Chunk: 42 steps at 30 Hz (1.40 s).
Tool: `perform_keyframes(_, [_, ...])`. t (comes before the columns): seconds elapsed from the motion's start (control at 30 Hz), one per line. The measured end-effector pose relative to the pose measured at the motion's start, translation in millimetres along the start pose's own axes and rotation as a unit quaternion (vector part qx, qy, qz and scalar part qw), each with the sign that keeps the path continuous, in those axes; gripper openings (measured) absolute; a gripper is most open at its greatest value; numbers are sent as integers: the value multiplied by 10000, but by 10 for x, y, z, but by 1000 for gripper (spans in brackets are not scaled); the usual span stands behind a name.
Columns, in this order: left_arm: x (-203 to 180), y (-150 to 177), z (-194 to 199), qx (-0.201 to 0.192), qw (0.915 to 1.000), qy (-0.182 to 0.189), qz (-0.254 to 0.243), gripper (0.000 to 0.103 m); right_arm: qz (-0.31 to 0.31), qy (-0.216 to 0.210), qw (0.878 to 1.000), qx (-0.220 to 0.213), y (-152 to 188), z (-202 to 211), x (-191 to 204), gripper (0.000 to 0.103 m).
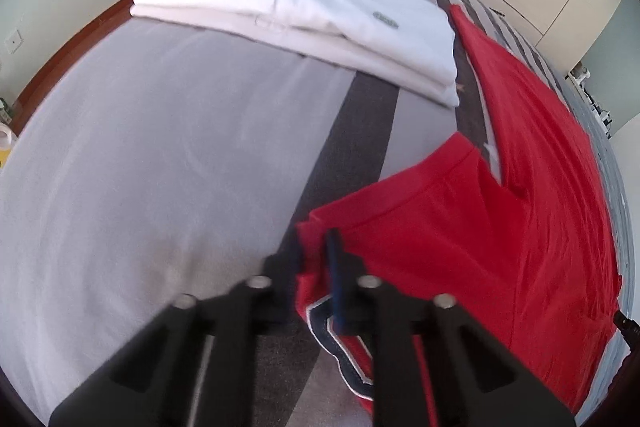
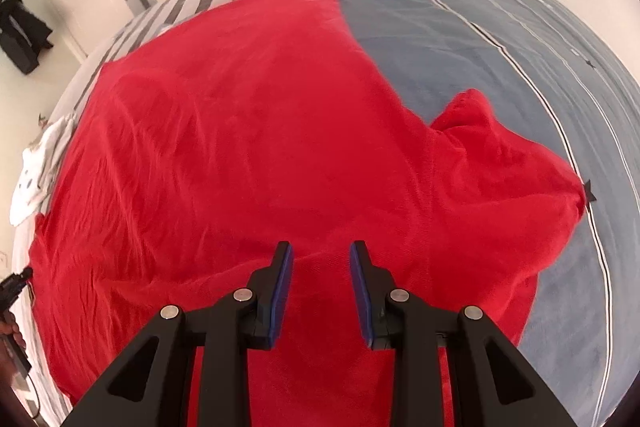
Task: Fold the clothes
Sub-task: 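Grasp the patched sleeve with the left gripper and lift it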
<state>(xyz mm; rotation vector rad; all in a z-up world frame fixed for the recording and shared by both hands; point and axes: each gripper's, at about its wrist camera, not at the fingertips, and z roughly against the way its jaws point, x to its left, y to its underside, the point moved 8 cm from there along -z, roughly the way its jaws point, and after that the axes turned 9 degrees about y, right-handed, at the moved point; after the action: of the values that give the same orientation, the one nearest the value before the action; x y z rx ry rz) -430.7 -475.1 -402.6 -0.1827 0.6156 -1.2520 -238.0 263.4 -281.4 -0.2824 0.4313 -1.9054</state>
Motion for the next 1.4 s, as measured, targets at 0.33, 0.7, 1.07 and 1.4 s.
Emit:
perform_keyframes(0.33, [-661, -298, 498, -559, 9969, 117, -533, 5, 56, -150, 9999, -66, 20, 101, -93, 26])
perform_keyframes(0.7, [-3143, 99, 633, -490, 9694, 1692, -1709, 5, 145, -528, 9985, -90, 47, 297, -280, 27])
perform_keyframes(1.07, [-4688, 936, -59, 763, 9526, 2682, -1217, 25, -33, -823, 9965, 137, -7, 317, -540, 29])
perform_keyframes(1.4, [-3254, 1121, 319, 610, 9776, 1653, -1155, 55, -9, -1620, 9851, 574, 176, 96, 172, 41])
